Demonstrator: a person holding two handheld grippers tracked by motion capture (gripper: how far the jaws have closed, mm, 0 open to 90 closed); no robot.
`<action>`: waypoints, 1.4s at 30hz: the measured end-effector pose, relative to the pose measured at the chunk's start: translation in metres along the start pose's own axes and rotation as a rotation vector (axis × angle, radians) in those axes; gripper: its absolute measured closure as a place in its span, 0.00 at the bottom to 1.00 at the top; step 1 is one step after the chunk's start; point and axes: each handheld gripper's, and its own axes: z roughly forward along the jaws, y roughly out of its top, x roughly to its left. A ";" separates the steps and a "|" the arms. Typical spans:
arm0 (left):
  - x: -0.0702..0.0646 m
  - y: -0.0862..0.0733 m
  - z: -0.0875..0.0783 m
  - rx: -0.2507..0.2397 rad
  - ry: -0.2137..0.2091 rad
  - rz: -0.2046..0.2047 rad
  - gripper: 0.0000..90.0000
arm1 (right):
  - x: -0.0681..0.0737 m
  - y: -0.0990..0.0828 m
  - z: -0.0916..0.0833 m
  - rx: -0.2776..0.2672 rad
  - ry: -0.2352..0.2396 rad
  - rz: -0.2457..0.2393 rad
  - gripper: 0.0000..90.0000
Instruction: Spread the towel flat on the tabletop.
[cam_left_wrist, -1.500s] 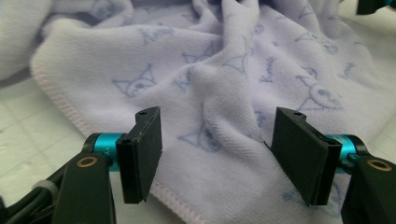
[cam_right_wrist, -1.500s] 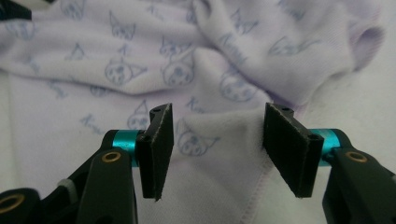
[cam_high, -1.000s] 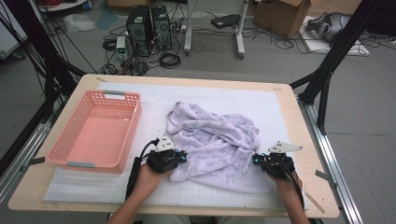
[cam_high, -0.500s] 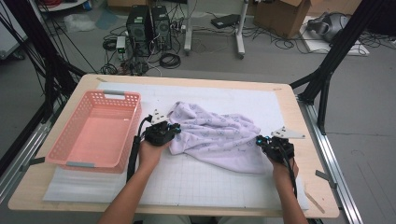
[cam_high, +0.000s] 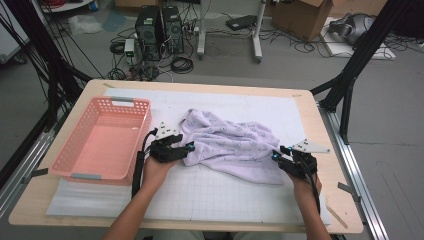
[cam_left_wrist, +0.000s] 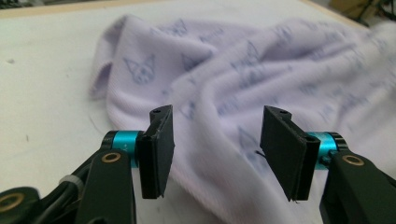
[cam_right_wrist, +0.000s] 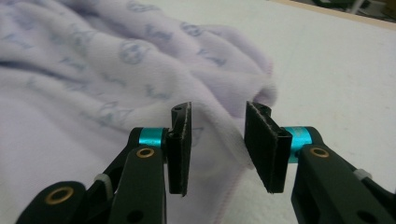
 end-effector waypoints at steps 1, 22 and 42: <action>-0.002 -0.003 -0.003 0.010 -0.006 0.016 0.50 | 0.003 -0.001 -0.002 0.000 0.002 -0.013 0.66; -0.021 -0.033 -0.002 0.176 -0.105 0.030 0.49 | 0.039 -0.014 0.003 0.086 0.204 -0.133 0.61; -0.018 -0.017 -0.037 0.016 -0.052 -0.032 0.96 | 0.057 -0.009 0.000 0.176 0.476 -0.241 0.97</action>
